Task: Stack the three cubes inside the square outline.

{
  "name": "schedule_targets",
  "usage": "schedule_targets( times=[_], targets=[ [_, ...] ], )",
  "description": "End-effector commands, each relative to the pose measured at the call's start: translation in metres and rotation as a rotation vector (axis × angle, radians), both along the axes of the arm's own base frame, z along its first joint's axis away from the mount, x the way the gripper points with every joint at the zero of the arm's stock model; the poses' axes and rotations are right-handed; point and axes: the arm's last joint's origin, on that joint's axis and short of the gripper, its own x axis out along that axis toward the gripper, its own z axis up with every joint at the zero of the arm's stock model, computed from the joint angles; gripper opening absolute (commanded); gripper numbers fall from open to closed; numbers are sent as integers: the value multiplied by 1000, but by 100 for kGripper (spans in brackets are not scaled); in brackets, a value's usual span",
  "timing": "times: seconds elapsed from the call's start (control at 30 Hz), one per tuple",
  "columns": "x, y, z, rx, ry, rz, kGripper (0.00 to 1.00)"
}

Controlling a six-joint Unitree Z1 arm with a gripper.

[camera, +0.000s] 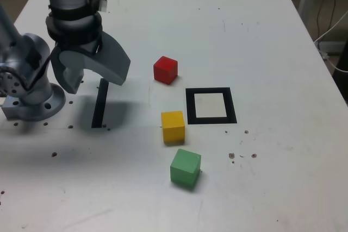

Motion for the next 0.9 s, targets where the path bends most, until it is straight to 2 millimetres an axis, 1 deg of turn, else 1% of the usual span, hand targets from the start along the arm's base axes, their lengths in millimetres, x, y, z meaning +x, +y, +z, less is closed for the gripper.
schedule_targets(
  times=[0.0, 0.37, 0.5, 0.7, 0.87],
  targets=[
    [-1, 0, 1, 0, -12, 1, 100],
    [-2, 1, 3, 7, 2, 6, 99],
    [1, 2, 8, 14, 1, -19, 98],
    [12, 14, 28, 13, -5, -104, 98],
    [27, 28, 33, 34, -2, -151, 98]
  ],
)
